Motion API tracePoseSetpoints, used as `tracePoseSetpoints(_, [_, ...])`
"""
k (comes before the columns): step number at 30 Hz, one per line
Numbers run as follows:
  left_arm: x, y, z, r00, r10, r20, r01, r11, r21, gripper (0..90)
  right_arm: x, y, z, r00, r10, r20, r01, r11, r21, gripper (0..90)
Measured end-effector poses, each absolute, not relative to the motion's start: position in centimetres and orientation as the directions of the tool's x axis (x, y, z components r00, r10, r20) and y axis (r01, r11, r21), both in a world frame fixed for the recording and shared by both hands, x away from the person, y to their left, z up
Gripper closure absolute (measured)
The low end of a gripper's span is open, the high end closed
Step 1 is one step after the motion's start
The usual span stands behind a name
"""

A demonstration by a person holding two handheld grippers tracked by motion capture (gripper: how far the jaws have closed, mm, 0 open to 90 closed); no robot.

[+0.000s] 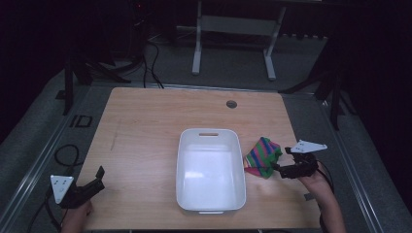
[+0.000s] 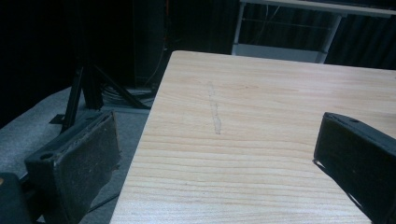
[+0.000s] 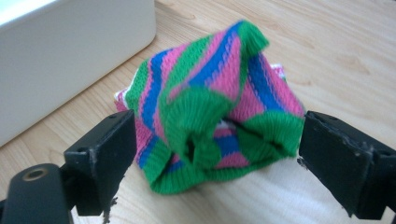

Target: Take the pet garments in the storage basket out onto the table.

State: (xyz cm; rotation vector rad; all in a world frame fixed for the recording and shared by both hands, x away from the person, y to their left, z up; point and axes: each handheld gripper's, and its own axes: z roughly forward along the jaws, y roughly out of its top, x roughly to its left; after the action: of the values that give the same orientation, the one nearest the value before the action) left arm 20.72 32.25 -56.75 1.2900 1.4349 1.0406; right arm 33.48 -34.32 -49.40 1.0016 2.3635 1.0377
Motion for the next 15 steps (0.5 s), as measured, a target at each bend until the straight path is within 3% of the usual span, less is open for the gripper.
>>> tracePoseSetpoints(9, [20.7,32.2,-56.7,-0.033,0.996,-0.088,0.221,0.093,0.971,0.9,31.5,-36.7,-52.1,-0.548,0.836,-0.033,0.469,0.339,0.816,11.1])
tracePoseSetpoints(15, [20.7,32.2,-56.7,-0.033,0.996,-0.084,0.222,0.089,0.971,0.9,30.0,-38.5,-54.0,-0.414,0.91,-0.019,0.478,0.235,0.847,11.1])
